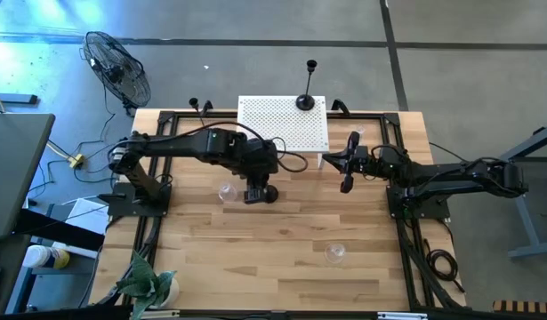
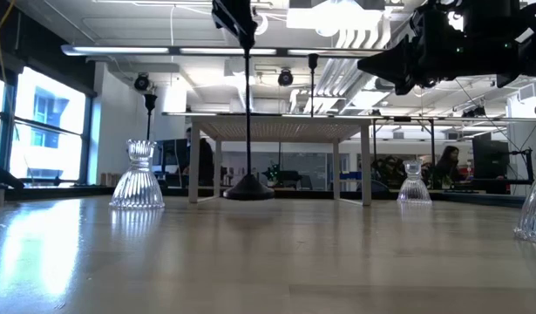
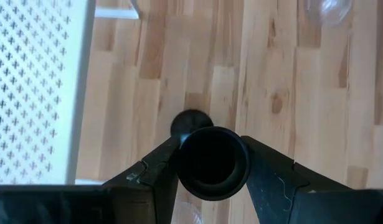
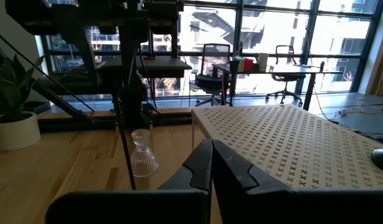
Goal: Pick & Place candle stick holders
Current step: Put the bottom black candle holder on the shelf
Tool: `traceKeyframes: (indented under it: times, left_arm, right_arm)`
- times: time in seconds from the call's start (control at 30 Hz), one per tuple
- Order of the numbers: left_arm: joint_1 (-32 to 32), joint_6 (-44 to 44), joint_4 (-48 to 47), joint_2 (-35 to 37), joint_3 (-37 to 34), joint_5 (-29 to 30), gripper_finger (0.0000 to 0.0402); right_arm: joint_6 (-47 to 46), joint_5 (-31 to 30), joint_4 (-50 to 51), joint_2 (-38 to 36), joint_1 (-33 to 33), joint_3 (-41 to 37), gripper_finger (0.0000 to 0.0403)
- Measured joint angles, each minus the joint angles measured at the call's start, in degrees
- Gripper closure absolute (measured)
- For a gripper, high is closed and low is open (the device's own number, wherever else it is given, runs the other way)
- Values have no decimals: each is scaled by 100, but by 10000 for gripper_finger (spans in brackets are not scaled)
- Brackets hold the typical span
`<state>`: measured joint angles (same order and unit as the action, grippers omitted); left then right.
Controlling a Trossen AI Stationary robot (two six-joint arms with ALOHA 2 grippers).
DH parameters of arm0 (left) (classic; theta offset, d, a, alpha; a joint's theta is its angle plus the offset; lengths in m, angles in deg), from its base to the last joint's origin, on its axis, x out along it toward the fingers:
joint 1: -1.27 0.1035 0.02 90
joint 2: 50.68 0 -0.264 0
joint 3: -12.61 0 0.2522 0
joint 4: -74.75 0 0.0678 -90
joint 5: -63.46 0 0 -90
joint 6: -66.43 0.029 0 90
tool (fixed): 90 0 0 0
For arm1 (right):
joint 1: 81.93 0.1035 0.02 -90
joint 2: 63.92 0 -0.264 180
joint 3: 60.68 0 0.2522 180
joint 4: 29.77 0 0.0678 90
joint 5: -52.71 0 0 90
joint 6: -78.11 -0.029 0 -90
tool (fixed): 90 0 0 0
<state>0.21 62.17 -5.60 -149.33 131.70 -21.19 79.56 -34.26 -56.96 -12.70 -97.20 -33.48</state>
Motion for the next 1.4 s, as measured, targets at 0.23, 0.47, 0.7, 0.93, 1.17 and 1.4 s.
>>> traceKeyframes:
  times: [0.23,0.47,0.7,0.93,1.17,1.4]
  left_arm:
    - [0,-1,47,-131,-10,0,243]
    - [0,-45,135,-180,-3,11,243]
    - [0,-152,115,-180,-3,19,230]
    - [0,-121,-10,-180,-3,-14,171]
    - [-3,234,-100,-169,342,21,133]
    - [-9,188,-577,-26,703,461,141]
  right_arm:
    - [4,45,2,0,0,-1,401]
    - [1,65,2,0,0,-1,402]
    - [-6,74,2,0,0,-1,402]
    - [-9,72,2,0,0,-1,401]
    - [-10,71,2,0,0,-1,401]
    - [-10,67,4,0,0,-1,401]
